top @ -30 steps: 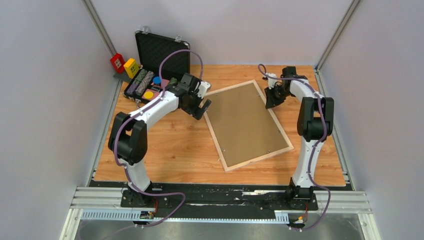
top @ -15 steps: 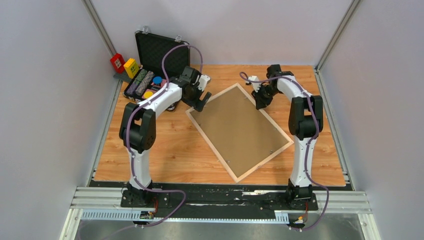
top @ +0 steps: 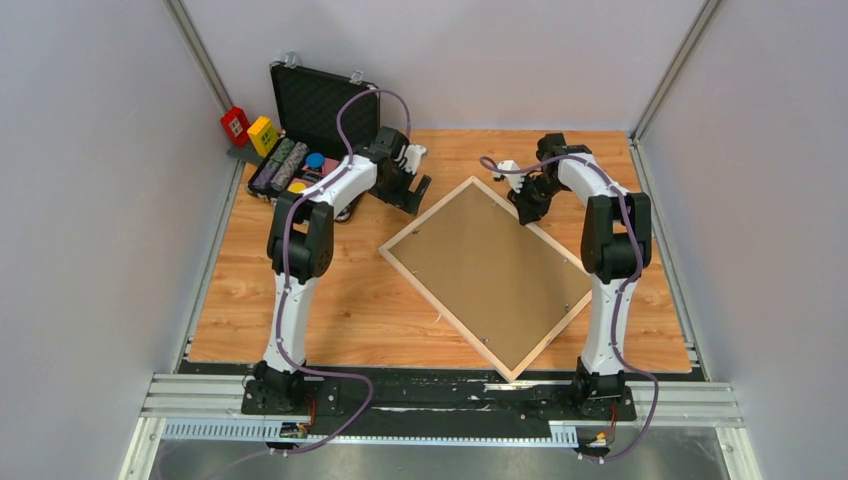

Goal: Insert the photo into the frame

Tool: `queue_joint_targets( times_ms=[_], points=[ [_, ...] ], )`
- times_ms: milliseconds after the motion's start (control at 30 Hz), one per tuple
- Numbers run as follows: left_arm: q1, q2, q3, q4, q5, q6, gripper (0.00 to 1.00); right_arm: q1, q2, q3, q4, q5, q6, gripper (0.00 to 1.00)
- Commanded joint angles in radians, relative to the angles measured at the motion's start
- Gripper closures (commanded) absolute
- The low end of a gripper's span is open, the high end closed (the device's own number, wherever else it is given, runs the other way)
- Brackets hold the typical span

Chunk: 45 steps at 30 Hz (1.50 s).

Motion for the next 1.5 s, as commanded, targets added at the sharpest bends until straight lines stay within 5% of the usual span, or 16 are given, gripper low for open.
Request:
queue_joint_targets(
  times_ms=[0, 633, 1033, 1300, 1467],
  points=[
    [0.001, -0.014, 0.048, -0.035, 0.081, -0.018, 0.01, 0.003, 0.027, 0.009, -0.016, -0.008, -0.083, 1.00],
    [0.001, -0.144, -0.124, -0.058, 0.214, 0.133, 0.10, 0.002, -0.015, -0.051, 0.073, -0.063, 0.064, 0.98],
    [-0.001, -0.141, -0.161, -0.040, 0.272, 0.098, 0.17, -0.044, -0.054, -0.076, 0.113, -0.078, 0.304, 0.48],
    [-0.001, -0.182, -0.206, -0.017, 0.263, 0.069, 0.14, -0.142, -0.209, -0.272, 0.216, -0.072, 0.456, 0.41],
    [-0.001, -0.194, -0.225, -0.013, 0.254, 0.068, 0.12, -0.154, -0.284, -0.397, 0.299, -0.048, 0.511, 0.47]
  ],
)
